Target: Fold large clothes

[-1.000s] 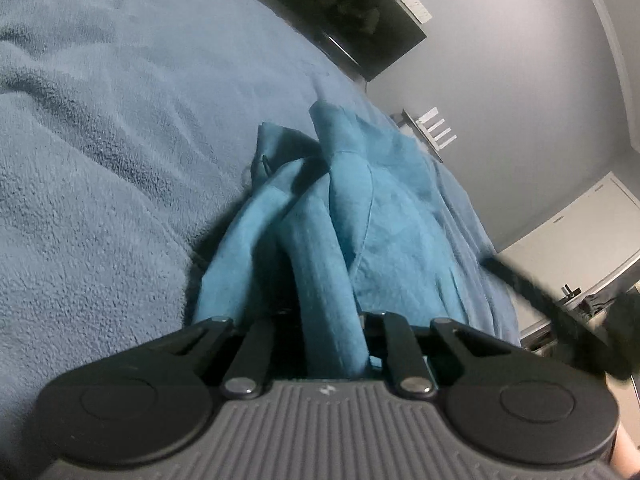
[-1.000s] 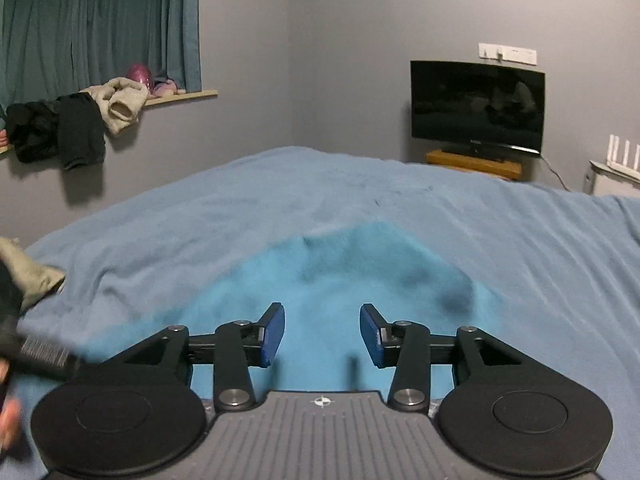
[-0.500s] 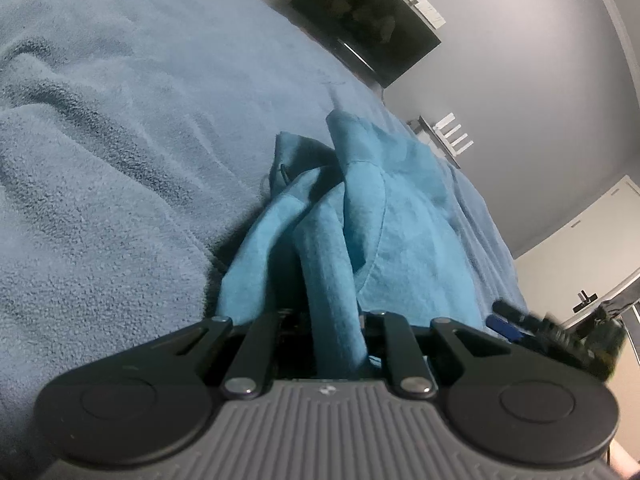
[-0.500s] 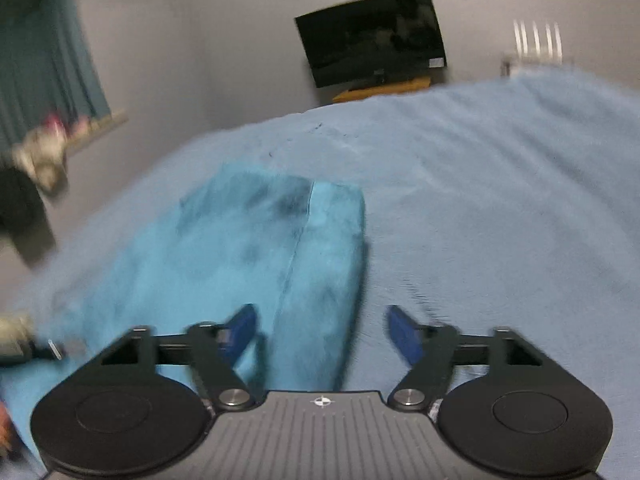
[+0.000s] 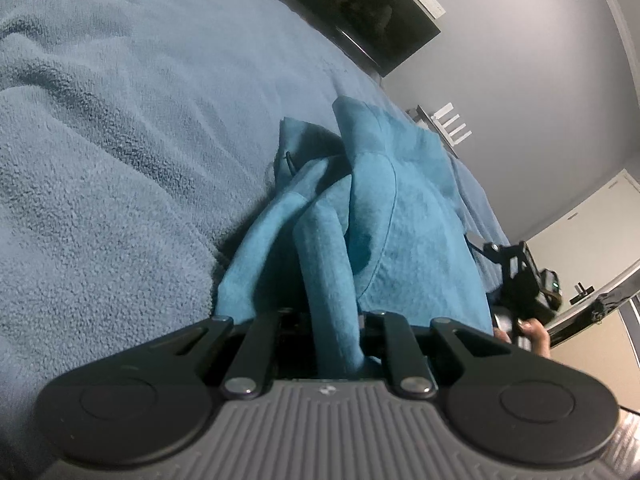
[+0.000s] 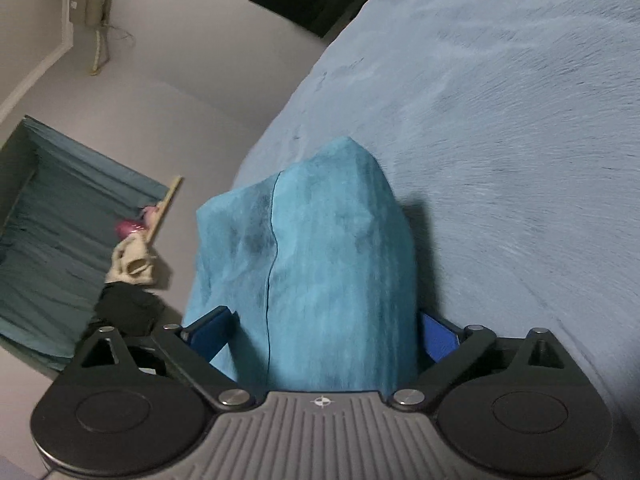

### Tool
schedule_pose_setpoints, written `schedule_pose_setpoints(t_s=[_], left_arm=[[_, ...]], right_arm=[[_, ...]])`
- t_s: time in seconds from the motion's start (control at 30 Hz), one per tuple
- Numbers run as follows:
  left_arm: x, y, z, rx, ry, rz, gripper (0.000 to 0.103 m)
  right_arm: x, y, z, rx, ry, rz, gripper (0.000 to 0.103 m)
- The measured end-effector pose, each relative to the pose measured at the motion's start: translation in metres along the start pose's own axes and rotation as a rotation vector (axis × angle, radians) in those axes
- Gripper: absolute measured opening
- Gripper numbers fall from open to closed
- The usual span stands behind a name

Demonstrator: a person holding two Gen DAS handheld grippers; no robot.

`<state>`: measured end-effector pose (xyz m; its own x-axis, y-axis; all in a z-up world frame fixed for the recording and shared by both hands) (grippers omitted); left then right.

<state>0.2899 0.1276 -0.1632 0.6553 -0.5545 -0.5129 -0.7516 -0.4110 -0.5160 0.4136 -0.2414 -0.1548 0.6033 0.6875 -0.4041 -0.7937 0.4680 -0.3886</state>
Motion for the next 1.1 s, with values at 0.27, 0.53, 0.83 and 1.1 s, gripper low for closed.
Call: schedule_pose_setpoints(t_s=[0.27,0.53,0.83,1.1], left_arm=[[0.005,0.000,0.003,-0.008,0.016,0.012,0.011],[0.009,0.001,0.002,-0.007,-0.003,0.015,0.011],[0.059,0.017,-0.049,0.114,0.015,0.060,0.011],[0.114,0.035,-0.102,0.253,0.040,0.102,0.011]], right_arm=[[0.057,-0.030,-0.017,0.086,-0.125,0.026,0.103],[0.039,-0.018,0.001,-0.014,-0.073,-0.140,0.064],[-0.049,-0.018,0.013,0.014,-0.007,-0.316,0.057],[-0.122,-0.099,0.003,-0.108,0.134,-0.307,0.057]])
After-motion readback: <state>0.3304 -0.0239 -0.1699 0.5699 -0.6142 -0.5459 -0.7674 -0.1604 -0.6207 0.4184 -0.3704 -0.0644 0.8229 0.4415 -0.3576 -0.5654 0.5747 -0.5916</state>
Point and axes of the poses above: each gripper's, at about its wrist camera, not at the fingertips, and x roughly the way its jaws point, z to its left, y to its underside, the point moved 10 cm from there along x, roughly the way its jaws point, and after that the axes turned 1 degree about x, right-handed, at the moved point
